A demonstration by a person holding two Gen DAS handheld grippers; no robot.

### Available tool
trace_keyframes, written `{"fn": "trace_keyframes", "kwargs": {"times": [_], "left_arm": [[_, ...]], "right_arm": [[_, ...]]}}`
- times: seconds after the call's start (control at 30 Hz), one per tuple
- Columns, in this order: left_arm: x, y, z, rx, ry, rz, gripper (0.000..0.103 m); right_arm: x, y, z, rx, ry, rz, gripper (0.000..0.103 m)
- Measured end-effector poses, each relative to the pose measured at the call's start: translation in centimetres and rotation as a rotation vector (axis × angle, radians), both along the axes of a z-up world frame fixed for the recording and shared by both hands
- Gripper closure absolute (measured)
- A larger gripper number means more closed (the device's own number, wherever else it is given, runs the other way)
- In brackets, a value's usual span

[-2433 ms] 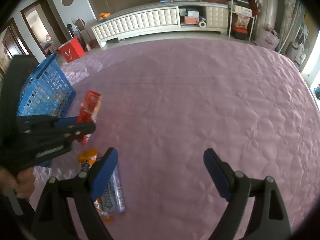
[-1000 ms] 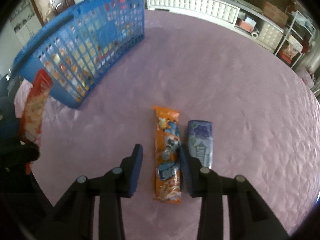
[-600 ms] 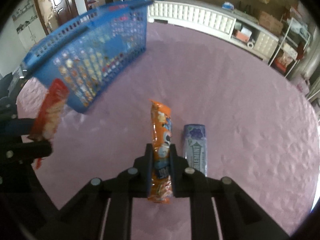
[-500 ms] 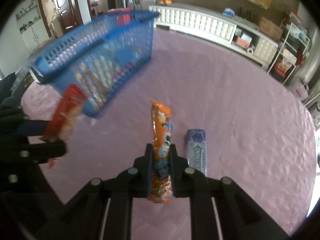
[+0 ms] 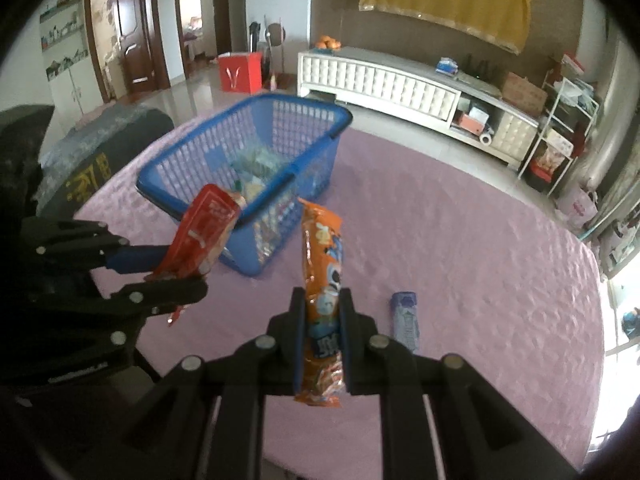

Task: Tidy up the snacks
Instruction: 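Carry the red pouch and orange wafer pack over the blue basket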

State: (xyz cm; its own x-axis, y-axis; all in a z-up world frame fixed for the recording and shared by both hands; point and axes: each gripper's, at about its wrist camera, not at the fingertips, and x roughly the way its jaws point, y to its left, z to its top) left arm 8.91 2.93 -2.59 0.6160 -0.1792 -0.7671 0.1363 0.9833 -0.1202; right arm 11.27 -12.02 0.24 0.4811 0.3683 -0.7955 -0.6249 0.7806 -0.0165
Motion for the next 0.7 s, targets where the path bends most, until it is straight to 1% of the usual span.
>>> {"fn": "trace_keyframes", "kwargs": {"times": [0.13,0.27,0.33,0.43,0.57,0.7], "left_arm": [[-0.6,1.3,1.8,0.015,-0.040,-0.009,0.079],[-0.8,3.5,4.1,0.038,-0.090,-0.018,0.079],[-0.8,4.9,5.2,0.044,-0.110,-0.016,0.079],[-0.5,6.9,6.5,0.035,-0.126,-0.013,0.079],[0.4,9.5,8.3,0.056,-0.151,-0.008,0.079],[1.4,11.4,9.1,0.073,-0.159,-0.002,0.078]], "right_arm": [[-0.5,1.1,1.3,0.039,0.001,0.002,0.085],[-0.9,2.8,2.3,0.094,0.012,0.030,0.085],[-1.0,3.9,3.0,0.106,0.002,0.038,0.085],[-1.0,5.5,3.8,0.115,-0.011,0.056,0.085],[-0.4,7.2,4.7,0.137,-0.031,0.072,0.085],[0.2,9.0,5.6,0.148,-0.049,0.113,0.085]]}}
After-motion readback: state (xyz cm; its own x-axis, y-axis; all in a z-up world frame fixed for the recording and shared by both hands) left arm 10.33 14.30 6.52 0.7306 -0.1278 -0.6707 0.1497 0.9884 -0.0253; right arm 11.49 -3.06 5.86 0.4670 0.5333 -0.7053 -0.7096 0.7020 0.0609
